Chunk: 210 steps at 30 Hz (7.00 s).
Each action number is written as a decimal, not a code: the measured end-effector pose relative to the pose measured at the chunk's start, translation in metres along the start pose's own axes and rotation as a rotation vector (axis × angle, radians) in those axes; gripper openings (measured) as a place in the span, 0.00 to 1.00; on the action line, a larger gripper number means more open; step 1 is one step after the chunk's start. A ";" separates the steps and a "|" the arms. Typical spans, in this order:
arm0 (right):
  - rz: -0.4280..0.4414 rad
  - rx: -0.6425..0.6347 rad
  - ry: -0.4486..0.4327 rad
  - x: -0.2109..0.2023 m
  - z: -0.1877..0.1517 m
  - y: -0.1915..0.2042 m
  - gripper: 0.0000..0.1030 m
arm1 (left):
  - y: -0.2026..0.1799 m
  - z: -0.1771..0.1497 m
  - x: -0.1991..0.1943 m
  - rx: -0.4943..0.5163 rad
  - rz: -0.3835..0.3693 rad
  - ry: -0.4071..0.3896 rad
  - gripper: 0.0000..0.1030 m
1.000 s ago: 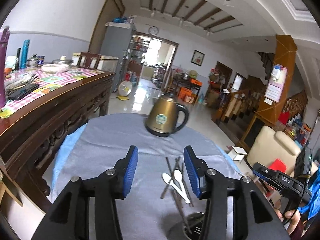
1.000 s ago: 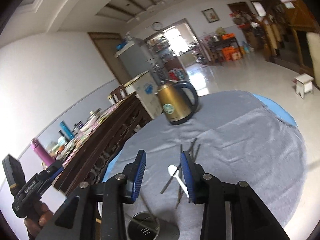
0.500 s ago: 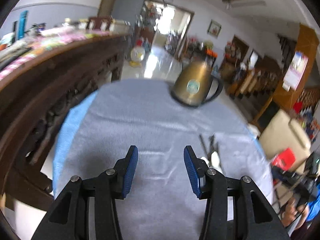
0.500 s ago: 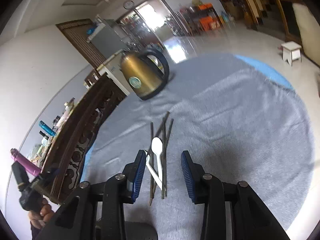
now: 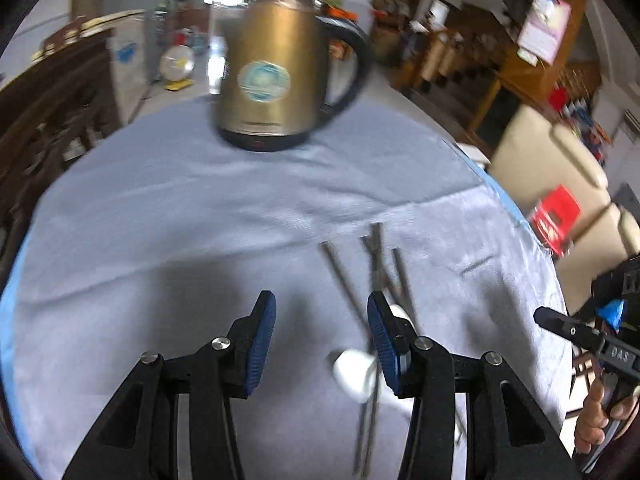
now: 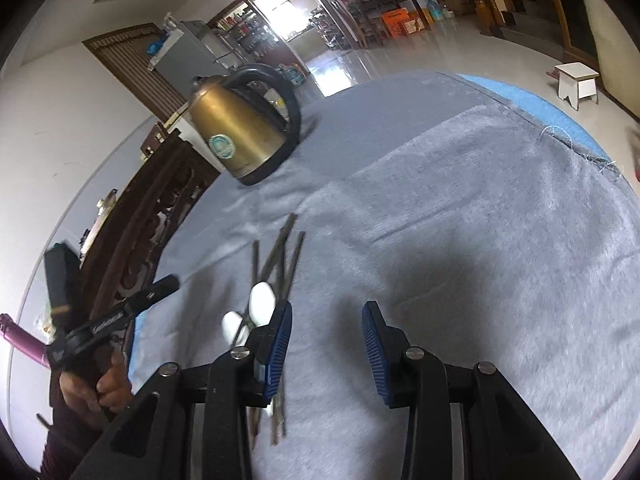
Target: Organize utensils
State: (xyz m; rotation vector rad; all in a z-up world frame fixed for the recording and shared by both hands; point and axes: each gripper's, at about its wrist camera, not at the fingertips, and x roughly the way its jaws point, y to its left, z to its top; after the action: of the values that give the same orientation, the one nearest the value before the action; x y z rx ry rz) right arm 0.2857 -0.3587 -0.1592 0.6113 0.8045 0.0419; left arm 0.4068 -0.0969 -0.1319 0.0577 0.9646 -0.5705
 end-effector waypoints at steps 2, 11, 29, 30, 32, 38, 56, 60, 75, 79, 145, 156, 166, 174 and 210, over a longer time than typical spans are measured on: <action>-0.007 0.010 0.002 0.004 0.005 -0.008 0.38 | -0.015 0.013 0.023 0.035 -0.019 0.028 0.47; -0.023 0.031 0.006 0.021 0.027 -0.031 0.38 | -0.048 0.048 0.083 0.129 -0.027 0.101 0.46; 0.007 -0.056 0.095 0.069 0.051 0.002 0.38 | -0.021 0.058 0.098 0.051 -0.076 0.136 0.08; 0.018 -0.060 0.112 0.077 0.054 0.008 0.38 | -0.016 0.060 0.091 0.034 -0.100 0.120 0.07; 0.031 -0.069 0.148 0.092 0.058 0.019 0.38 | -0.009 0.062 0.077 0.016 -0.130 0.101 0.06; -0.021 -0.081 0.230 0.132 0.066 0.048 0.38 | 0.012 0.057 0.035 -0.016 -0.157 0.046 0.06; -0.219 -0.186 0.234 0.156 0.055 0.067 0.07 | 0.072 0.022 -0.023 -0.178 -0.069 -0.049 0.05; -0.130 -0.139 0.142 0.119 0.052 0.052 0.07 | 0.069 0.013 -0.049 -0.187 -0.042 -0.102 0.05; -0.047 -0.145 -0.325 -0.078 0.015 0.059 0.06 | 0.052 -0.046 -0.194 -0.246 0.057 -0.370 0.05; -0.046 -0.150 -0.393 -0.119 -0.002 0.063 0.06 | 0.034 -0.061 -0.226 -0.222 0.075 -0.430 0.05; 0.041 -0.592 -0.713 -0.336 -0.099 0.202 0.06 | -0.091 -0.094 -0.406 -0.043 0.032 -0.813 0.05; 0.110 -0.581 -0.631 -0.305 -0.106 0.210 0.06 | -0.102 -0.115 -0.380 -0.052 0.004 -0.756 0.05; 0.105 -0.572 -0.529 -0.261 -0.121 0.206 0.06 | -0.098 -0.138 -0.347 -0.094 0.040 -0.682 0.05; 0.078 -0.558 -0.491 -0.241 -0.127 0.195 0.06 | -0.102 -0.150 -0.330 -0.115 0.067 -0.647 0.05; 0.040 -0.463 -0.320 -0.203 -0.137 0.171 0.06 | -0.100 -0.169 -0.287 -0.151 0.096 -0.471 0.05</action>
State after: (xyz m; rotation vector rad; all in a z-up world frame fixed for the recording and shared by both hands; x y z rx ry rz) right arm 0.0819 -0.2021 -0.0074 0.1864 0.4482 0.1584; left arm 0.1051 -0.0078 0.0170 -0.1591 0.5400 -0.3957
